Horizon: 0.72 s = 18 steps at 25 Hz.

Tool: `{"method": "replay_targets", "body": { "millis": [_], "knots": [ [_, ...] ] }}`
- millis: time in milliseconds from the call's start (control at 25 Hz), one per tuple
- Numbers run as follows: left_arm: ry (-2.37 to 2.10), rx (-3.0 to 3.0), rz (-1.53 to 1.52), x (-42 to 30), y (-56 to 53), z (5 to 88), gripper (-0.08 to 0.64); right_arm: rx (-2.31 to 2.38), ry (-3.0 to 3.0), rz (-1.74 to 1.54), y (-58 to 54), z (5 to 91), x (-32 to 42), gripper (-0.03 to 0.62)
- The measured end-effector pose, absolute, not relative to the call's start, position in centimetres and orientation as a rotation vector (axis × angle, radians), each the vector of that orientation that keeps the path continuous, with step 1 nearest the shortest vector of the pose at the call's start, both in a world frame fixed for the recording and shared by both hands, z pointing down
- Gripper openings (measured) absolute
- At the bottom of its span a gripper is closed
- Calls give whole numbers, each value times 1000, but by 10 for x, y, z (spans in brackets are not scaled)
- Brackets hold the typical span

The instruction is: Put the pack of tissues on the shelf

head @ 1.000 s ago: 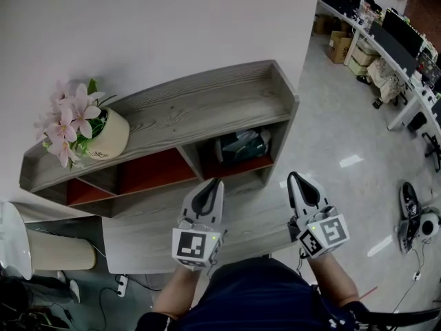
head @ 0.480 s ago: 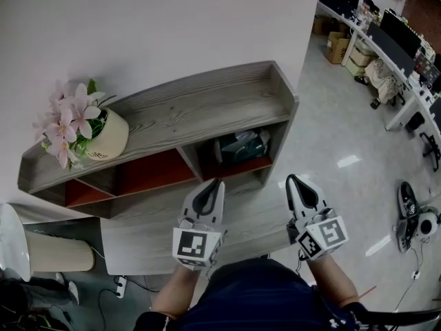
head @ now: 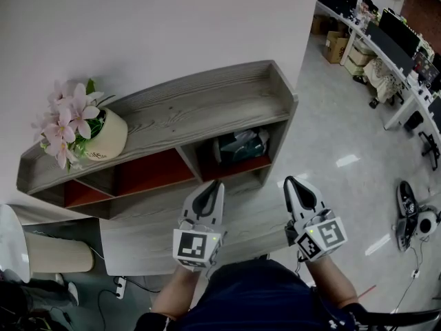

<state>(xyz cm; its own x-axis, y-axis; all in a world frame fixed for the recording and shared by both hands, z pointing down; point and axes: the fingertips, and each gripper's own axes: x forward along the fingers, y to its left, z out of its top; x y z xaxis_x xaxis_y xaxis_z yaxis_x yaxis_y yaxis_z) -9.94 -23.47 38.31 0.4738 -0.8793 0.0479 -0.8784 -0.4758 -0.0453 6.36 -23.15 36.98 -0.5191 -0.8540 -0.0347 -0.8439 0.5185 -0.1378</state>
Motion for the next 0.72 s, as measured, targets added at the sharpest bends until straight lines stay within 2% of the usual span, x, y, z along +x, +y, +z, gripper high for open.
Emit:
{"method": "replay_targets", "body": {
  "millis": [720],
  "knots": [
    [1580, -2672, -108, -101, -236, 381, 34, -1485, 2635, -167, -229, 371, 61, 11]
  ]
}}
